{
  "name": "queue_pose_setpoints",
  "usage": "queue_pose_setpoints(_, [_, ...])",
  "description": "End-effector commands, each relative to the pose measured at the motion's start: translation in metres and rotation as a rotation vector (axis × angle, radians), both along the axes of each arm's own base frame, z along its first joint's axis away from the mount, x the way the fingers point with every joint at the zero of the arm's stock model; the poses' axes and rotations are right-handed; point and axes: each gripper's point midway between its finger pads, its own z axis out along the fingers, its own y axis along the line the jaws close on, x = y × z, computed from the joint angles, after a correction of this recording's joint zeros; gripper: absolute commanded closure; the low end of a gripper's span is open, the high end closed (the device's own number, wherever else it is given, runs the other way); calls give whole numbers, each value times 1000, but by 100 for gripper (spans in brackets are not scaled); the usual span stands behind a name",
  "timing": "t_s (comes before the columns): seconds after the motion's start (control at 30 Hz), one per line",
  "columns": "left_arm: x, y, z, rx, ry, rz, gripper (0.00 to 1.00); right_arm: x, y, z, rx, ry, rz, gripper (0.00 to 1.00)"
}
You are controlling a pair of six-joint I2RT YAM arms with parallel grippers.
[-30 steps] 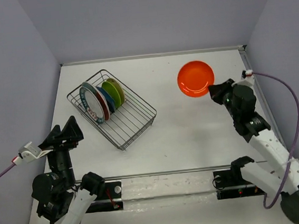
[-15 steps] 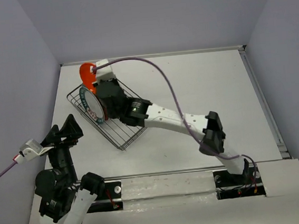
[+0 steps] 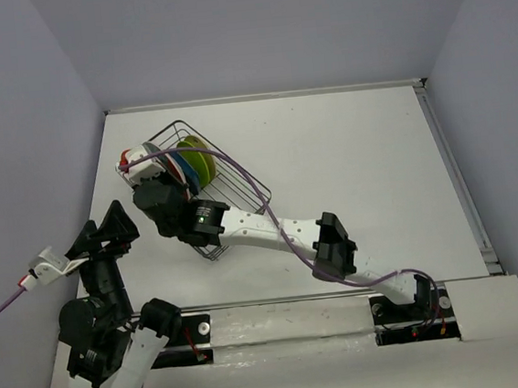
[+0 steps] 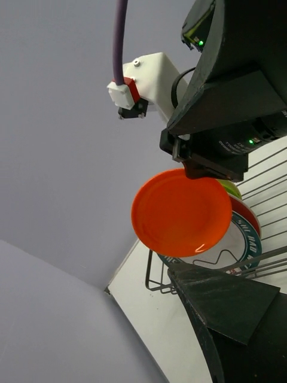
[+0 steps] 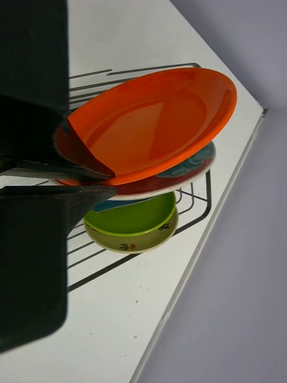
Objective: Load the plates into the dish rack
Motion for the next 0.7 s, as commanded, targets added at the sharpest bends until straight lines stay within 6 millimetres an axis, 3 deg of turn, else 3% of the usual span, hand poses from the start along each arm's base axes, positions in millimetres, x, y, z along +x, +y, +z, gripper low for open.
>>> queue_pose_setpoints(0.0, [-12, 12, 20, -49, -74, 35, 1, 11, 3, 15, 87, -35, -37, 93])
queue_pose_setpoints(0.47, [-11, 10, 20, -46, -76, 26, 1, 17, 31, -29, 140, -34, -16, 93])
queue_pose_setpoints(0.67, [-11, 9, 20, -43, -73, 22, 1, 20, 34, -61, 107, -23, -38, 93])
